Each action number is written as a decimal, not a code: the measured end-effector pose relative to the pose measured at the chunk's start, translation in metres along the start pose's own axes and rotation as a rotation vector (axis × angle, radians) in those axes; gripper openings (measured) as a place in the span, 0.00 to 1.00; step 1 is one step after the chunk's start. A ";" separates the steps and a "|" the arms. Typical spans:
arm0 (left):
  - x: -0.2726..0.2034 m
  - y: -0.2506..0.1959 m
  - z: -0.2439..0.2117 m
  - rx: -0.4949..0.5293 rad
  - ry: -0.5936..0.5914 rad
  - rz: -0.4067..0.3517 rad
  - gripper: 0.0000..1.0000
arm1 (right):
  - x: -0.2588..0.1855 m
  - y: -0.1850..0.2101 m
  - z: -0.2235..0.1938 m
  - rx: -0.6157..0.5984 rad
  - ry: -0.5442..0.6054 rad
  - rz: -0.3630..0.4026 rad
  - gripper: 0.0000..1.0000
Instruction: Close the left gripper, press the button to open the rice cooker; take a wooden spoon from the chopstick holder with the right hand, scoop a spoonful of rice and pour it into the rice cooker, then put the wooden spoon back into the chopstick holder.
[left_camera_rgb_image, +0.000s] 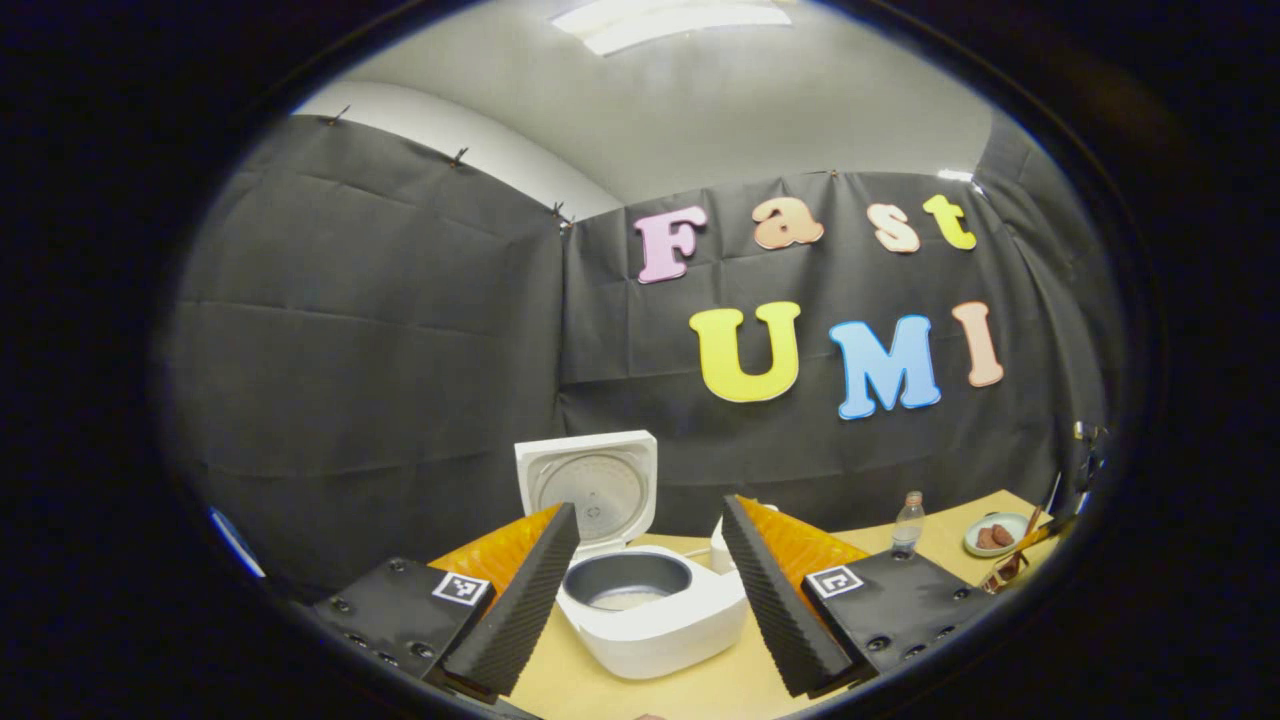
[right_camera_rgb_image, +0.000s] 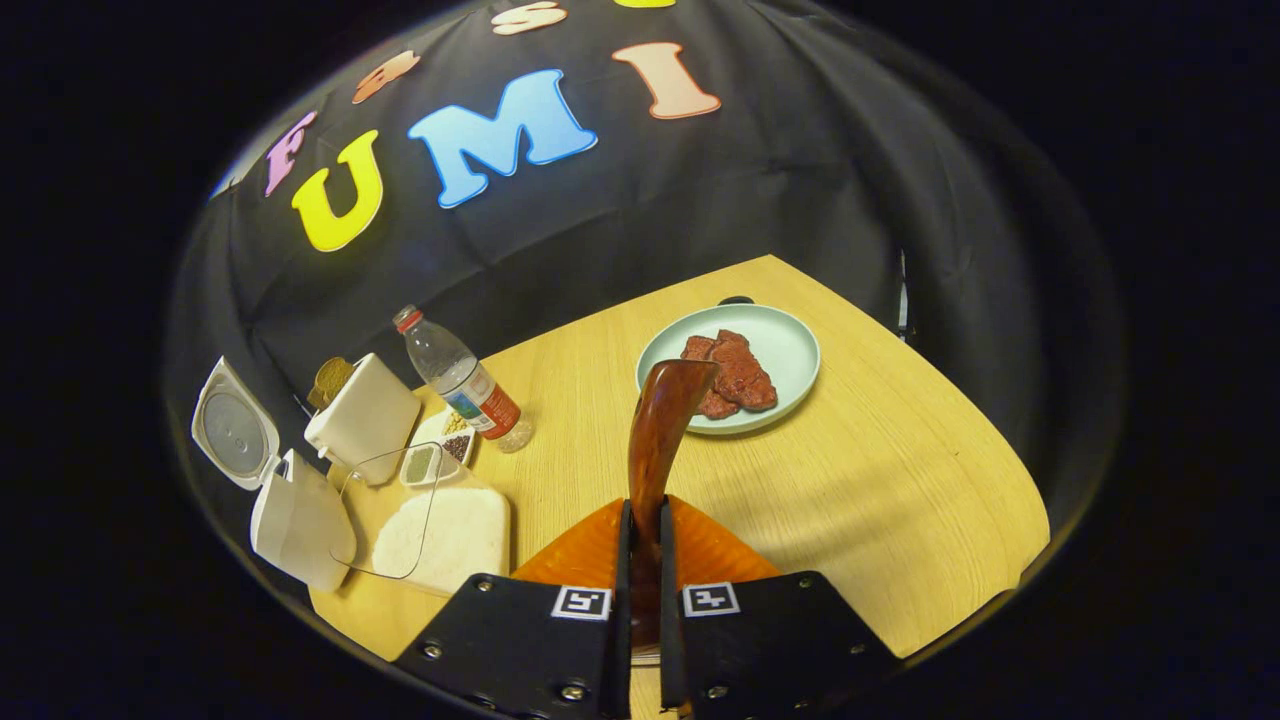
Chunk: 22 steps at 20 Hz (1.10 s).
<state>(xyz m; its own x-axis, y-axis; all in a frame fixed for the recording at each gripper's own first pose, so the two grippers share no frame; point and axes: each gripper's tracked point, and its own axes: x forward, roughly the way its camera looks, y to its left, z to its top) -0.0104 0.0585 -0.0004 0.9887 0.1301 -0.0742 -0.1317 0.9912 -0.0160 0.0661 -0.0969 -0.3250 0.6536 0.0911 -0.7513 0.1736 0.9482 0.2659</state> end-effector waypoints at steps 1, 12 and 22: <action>0.003 0.001 -0.002 -0.008 0.002 -0.007 0.99 | -0.003 0.001 0.005 -0.022 -0.027 -0.011 0.12; 0.040 0.027 -0.016 -0.082 -0.005 -0.041 0.99 | -0.068 0.062 0.076 -0.146 -0.270 -0.025 0.12; 0.038 0.080 -0.025 -0.072 0.005 -0.030 0.99 | -0.055 0.187 0.090 -0.112 -0.332 0.114 0.12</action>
<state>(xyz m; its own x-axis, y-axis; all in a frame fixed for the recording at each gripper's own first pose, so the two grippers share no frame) 0.0146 0.1417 -0.0297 0.9920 0.0997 -0.0774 -0.1065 0.9903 -0.0896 0.1286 0.0478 -0.1792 0.8706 0.1121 -0.4790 0.0159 0.9667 0.2553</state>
